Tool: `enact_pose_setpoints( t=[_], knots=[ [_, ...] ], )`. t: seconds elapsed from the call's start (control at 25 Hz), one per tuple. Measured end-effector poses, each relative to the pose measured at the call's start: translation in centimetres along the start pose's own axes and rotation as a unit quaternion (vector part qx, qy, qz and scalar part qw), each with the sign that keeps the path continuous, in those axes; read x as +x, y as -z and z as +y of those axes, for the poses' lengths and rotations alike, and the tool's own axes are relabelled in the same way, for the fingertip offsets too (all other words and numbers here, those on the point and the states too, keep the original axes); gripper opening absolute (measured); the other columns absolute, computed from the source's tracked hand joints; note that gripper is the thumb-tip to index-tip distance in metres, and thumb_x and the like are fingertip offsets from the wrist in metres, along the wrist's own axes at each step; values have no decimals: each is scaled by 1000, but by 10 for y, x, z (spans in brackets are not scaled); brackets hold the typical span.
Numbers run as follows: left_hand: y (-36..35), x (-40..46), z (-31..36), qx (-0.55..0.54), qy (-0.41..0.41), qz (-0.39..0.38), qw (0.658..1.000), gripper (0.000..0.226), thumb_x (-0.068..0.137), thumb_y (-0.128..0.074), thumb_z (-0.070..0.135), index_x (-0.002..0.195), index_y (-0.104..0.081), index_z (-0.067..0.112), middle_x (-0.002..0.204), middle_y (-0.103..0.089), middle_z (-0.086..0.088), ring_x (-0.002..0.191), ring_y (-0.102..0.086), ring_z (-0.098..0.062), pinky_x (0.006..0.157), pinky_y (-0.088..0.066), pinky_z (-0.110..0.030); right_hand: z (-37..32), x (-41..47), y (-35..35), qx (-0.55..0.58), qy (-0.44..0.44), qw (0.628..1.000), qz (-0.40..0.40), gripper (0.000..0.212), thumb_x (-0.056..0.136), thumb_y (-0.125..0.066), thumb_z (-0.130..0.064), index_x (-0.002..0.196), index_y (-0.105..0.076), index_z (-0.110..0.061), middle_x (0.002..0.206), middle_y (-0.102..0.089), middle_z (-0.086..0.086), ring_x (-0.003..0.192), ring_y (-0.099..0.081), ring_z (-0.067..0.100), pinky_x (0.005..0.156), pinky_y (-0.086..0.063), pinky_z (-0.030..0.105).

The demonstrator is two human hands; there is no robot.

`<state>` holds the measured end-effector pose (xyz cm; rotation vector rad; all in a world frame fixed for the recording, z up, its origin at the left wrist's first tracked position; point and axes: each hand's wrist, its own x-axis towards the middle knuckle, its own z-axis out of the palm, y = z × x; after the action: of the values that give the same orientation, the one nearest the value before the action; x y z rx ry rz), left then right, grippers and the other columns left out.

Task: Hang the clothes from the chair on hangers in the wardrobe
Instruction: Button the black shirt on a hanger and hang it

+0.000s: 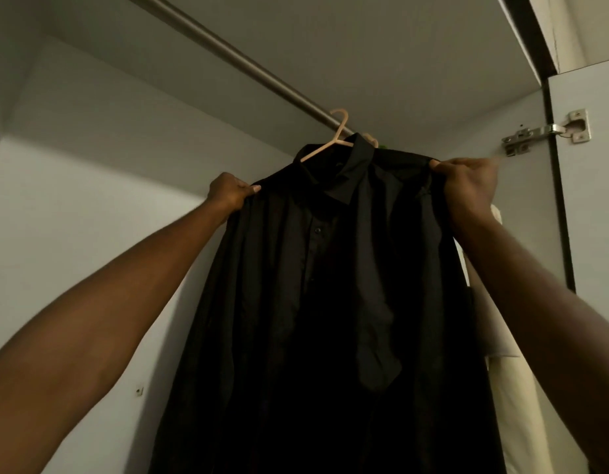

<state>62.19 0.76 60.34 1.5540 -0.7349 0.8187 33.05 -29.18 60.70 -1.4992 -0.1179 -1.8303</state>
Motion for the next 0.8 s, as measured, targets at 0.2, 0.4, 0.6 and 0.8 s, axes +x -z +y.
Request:
enact_pose_setpoints(
  t=[0.2, 0.4, 0.6, 0.8],
  knots=[
    [-7, -15, -14, 26, 33, -24, 999, 54, 88, -76, 43, 89, -72, -11, 83, -71, -23, 72, -64, -26, 75, -56, -39, 11, -19, 10, -3, -7, 1000, -20, 9, 85, -79, -22, 86, -80, -13, 87, -77, 16, 73, -70, 22, 74, -61, 42],
    [-8, -27, -3, 56, 43, -17, 997, 49, 93, -68, 47, 66, -55, 8, 70, -58, -11, 72, -59, -26, 67, -44, -33, 0, -19, 15, 3, -29, 999, -43, 18, 84, -82, -26, 92, -81, -10, 82, -77, 9, 78, -76, 28, 77, -64, 47],
    [-16, -64, 15, 131, 7, -63, 989, 69, 89, -73, 31, 147, -41, 13, 136, -52, -15, 125, -54, -34, 100, -46, -36, 5, -36, 27, 14, -52, 994, -93, 17, 82, -86, -24, 87, -80, -10, 78, -78, 8, 72, -77, 23, 73, -66, 44],
    [-26, -85, 2, 183, -50, -120, 975, 96, 79, -77, 40, 159, -24, 33, 143, -50, -20, 130, -52, -36, 110, -45, -40, 3, -37, 29, 4, -36, 993, -112, 17, 79, -87, -24, 85, -80, -10, 80, -78, 8, 74, -77, 22, 73, -65, 46]
  ],
)
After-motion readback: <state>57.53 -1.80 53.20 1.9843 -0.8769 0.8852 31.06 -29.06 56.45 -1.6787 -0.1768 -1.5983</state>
